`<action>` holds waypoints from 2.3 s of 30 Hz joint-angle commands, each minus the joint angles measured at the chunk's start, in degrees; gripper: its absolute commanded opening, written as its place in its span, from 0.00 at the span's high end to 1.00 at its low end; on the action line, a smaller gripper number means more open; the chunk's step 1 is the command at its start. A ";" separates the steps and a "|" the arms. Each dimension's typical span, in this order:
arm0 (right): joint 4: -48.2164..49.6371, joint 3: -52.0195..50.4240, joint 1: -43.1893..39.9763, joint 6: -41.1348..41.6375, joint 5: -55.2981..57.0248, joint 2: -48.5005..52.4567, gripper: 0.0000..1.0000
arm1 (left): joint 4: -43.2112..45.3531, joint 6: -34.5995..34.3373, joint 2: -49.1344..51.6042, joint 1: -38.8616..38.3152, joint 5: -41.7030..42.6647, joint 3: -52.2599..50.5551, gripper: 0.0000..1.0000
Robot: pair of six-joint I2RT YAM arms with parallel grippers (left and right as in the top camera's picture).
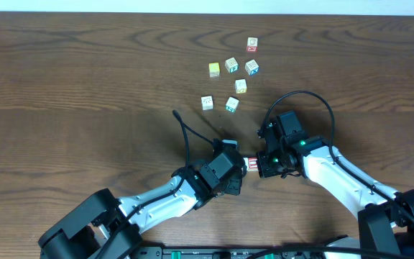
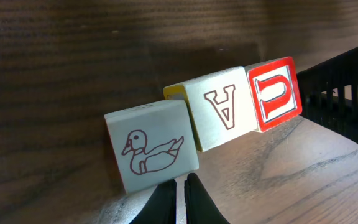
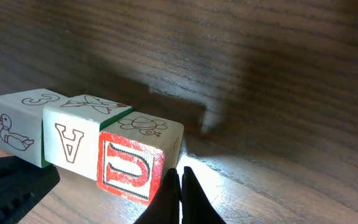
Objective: Lift 3 blocks
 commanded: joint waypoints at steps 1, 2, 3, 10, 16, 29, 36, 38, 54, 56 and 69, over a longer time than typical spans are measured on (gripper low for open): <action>0.13 -0.22 0.44 -0.85 -0.44 0.02 0.99 | 0.26 1.25 0.63 0.13 -1.55 -0.96 0.92; 0.13 -0.22 0.44 -0.85 -0.44 0.02 0.99 | 0.26 1.25 0.63 0.13 -1.75 -0.96 0.91; 0.13 -0.22 0.44 -0.85 -0.44 0.02 0.99 | 0.26 1.22 0.63 0.13 -1.97 -0.96 0.92; 0.13 -0.22 0.44 -0.85 -0.44 0.02 0.99 | 0.31 1.22 0.63 0.13 -2.19 -0.96 0.91; 0.13 -0.22 0.44 -0.85 -0.44 0.02 0.99 | 1.22 1.22 0.63 0.13 -2.19 -0.96 0.91; 0.13 -0.22 0.44 -0.87 -0.44 0.02 0.99 | 1.46 1.22 0.63 0.13 -1.03 -0.96 0.93; -0.26 -0.22 0.44 -0.81 0.61 0.02 0.99 | -5.97 0.72 -1.64 0.13 1.05 -0.96 0.93; -0.28 -0.22 0.44 -0.79 0.61 0.02 0.99 | -8.13 0.79 -3.15 0.13 1.03 -0.96 0.93; -0.79 -0.22 0.46 6.97 2.95 0.02 0.99 | -13.68 5.16 -4.46 9.16 -1.62 -0.96 0.92; -0.68 -0.22 0.46 6.99 2.95 0.02 0.99 | -11.23 6.16 -3.02 10.29 0.48 -0.96 0.92; 0.87 -0.22 0.52 6.91 1.25 1.70 0.98 | -4.02 1.64 4.33 10.80 5.46 -0.96 0.93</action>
